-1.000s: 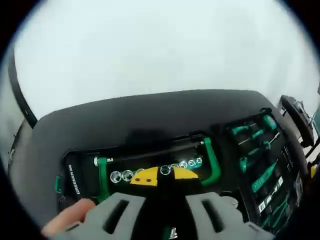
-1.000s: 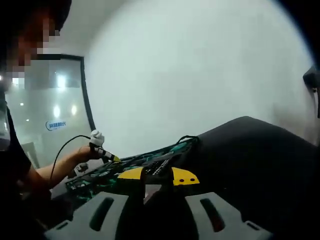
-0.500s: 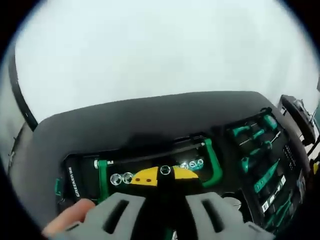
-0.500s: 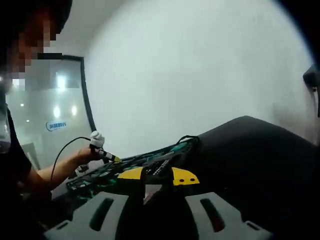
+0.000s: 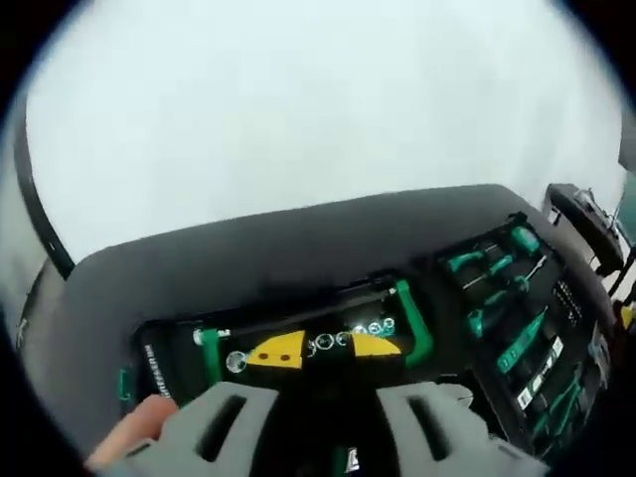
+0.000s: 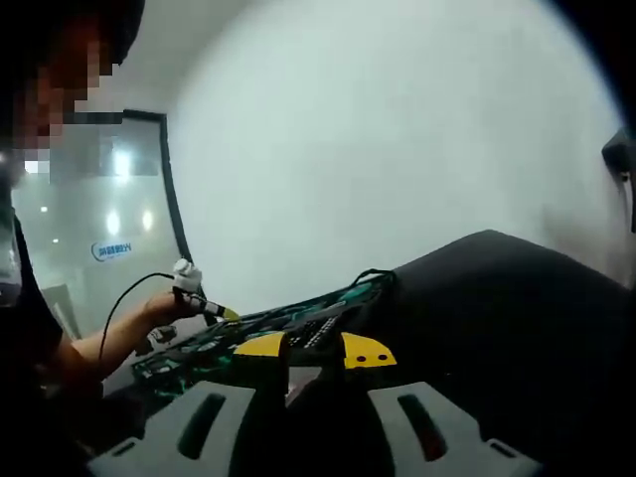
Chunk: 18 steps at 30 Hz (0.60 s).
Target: Pick up the tools and put them into their designated positions in the toolbox.
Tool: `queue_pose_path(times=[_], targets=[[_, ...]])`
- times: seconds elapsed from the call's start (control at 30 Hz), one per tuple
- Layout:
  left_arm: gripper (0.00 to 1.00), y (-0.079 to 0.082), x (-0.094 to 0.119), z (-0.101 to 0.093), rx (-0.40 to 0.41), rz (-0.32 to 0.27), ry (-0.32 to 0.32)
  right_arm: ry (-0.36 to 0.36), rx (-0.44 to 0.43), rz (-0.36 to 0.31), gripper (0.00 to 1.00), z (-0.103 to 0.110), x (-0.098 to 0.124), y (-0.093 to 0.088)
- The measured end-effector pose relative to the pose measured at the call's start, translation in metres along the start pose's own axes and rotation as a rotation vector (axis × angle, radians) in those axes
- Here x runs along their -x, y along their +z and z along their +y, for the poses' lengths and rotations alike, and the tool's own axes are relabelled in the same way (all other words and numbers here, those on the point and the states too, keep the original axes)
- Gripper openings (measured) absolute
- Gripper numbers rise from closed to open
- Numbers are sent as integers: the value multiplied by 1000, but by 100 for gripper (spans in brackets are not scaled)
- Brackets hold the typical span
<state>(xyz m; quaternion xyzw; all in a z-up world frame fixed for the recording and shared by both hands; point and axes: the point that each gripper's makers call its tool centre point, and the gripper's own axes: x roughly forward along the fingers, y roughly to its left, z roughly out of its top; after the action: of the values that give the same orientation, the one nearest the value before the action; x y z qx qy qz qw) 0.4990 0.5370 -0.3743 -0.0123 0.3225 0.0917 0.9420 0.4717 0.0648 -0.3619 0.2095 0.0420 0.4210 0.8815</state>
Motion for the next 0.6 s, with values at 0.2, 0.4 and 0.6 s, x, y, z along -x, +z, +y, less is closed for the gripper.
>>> queue_pose_path(times=[0.2,0.4,0.6], targets=[[4,-1,-8,-1,-89,16,30,2,0,1,17,0,0,0],[1,-8,-24,-10,-150,104,-2,-1,-4,-2,17,0,0,0],[0,-6,-30,-9,-97,153,-29,1,-3,0,17,0,0,0]])
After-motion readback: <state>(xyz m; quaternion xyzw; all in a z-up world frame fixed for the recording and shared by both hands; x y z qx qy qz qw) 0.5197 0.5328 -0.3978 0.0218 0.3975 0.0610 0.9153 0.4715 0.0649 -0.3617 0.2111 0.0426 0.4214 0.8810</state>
